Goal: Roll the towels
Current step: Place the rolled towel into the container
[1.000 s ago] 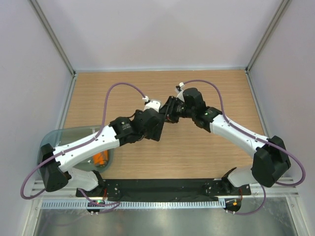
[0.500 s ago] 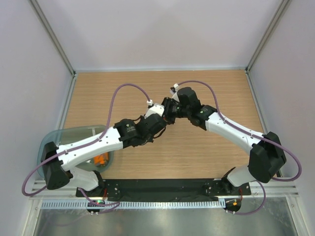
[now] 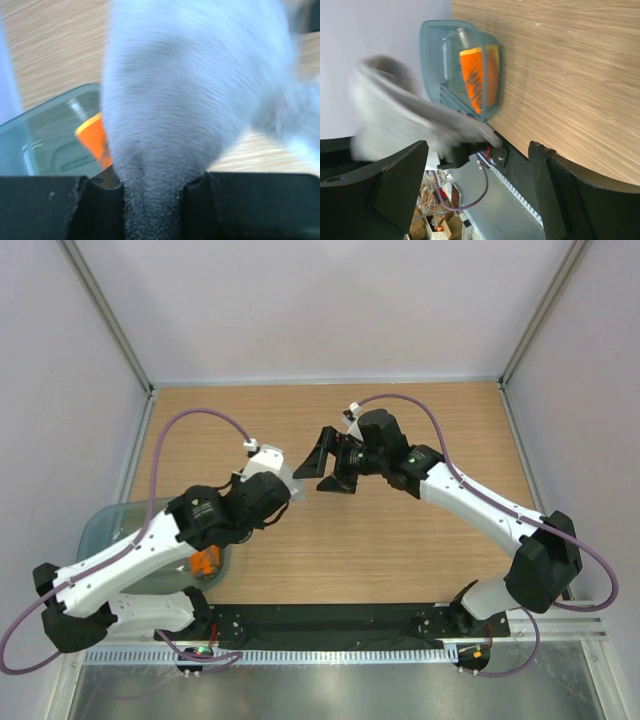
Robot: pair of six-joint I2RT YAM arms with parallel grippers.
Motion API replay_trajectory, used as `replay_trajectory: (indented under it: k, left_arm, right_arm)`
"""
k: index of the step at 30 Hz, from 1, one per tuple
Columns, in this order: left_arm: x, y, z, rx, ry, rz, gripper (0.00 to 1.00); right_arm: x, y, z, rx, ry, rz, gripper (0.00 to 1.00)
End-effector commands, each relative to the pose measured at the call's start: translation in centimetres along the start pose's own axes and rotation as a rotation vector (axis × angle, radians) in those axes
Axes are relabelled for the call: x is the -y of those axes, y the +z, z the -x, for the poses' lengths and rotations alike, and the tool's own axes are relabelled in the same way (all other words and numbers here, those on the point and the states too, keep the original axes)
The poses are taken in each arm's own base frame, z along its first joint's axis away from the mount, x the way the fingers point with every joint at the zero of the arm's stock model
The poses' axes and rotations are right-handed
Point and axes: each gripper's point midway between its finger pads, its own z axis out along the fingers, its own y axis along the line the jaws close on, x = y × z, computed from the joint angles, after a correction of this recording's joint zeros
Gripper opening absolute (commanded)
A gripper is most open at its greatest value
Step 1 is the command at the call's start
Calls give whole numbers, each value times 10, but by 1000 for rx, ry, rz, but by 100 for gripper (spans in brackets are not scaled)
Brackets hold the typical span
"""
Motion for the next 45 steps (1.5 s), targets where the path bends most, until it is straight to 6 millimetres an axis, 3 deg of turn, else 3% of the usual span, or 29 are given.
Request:
replay_trajectory:
  k: [1, 4, 10, 13, 15, 17, 18, 19, 21, 22, 24, 25, 27, 28, 29, 31, 32, 34, 36, 38, 39, 41, 45]
  left_arm:
    - [-66, -24, -2, 41, -72, 203, 0]
    - [-104, -34, -21, 5, -122, 300, 0]
    - [-157, -69, -25, 77, -294, 411, 0]
    - [-173, -84, -23, 74, -307, 469, 0]
    - [-176, -88, -21, 65, -315, 479, 0]
    - [-175, -90, -22, 50, -323, 471, 0]
    - [-173, -90, -23, 45, -325, 462, 0]
    - [-173, -91, -25, 46, -335, 452, 0]
    - [-170, -91, -30, 45, -358, 432, 0]
    - [-168, -90, -30, 51, -367, 418, 0]
    - [-166, -90, -35, 52, -379, 398, 0]
    - [-164, -89, -36, 48, -385, 384, 0]
    - [-161, -86, -39, 43, -389, 375, 0]
    - [-159, -85, -39, 37, -389, 369, 0]
    - [-159, -85, -39, 38, -391, 371, 0]
    - [-159, -84, -39, 35, -388, 373, 0]
    - [-159, -84, -39, 34, -384, 372, 0]
    - [-158, -83, -39, 33, -385, 367, 0]
    - [-156, -84, -40, 33, -385, 356, 0]
    - [-154, -82, -41, 28, -385, 344, 0]
    - [-154, -83, -40, 32, -389, 339, 0]
    - [-153, -82, -41, 31, -387, 332, 0]
    - [-151, -81, -41, 27, -380, 324, 0]
  right_arm:
    - [25, -11, 4, 24, -18, -114, 88]
    - [29, -11, 1, 16, -18, -122, 88]
    - [32, -7, -3, -9, -13, -114, 88]
    - [28, -2, -3, -18, -26, -83, 88]
    - [22, 8, -10, -57, -35, -34, 87]
    - [0, 18, -12, -68, -99, 18, 86]
    - [3, 38, -25, -104, -148, -5, 86]
    - [-13, 44, -25, -114, -184, 5, 86]
    - [-18, 67, -42, -164, -224, -5, 86]
    - [-15, 88, -44, -185, -234, -14, 86]
    - [-16, 108, -51, -203, -247, -14, 84]
    - [-16, 128, -58, -220, -257, -16, 84]
    - [-19, 146, -68, -237, -273, -13, 83]
    - [-33, 153, -76, -245, -294, 8, 83]
    - [-21, 169, -85, -271, -290, -17, 83]
    - [-31, 181, -91, -278, -300, -10, 82]
    - [-21, 194, -104, -296, -309, -37, 82]
    - [-22, 204, -109, -299, -320, -61, 81]
    - [-7, 218, -114, -298, -321, -112, 78]
    - [-5, 226, -116, -293, -318, -124, 76]
    - [5, 233, -117, -288, -307, -148, 74]
    - [5, 241, -116, -274, -304, -150, 69]
    - [14, 253, -113, -244, -296, -187, 34]
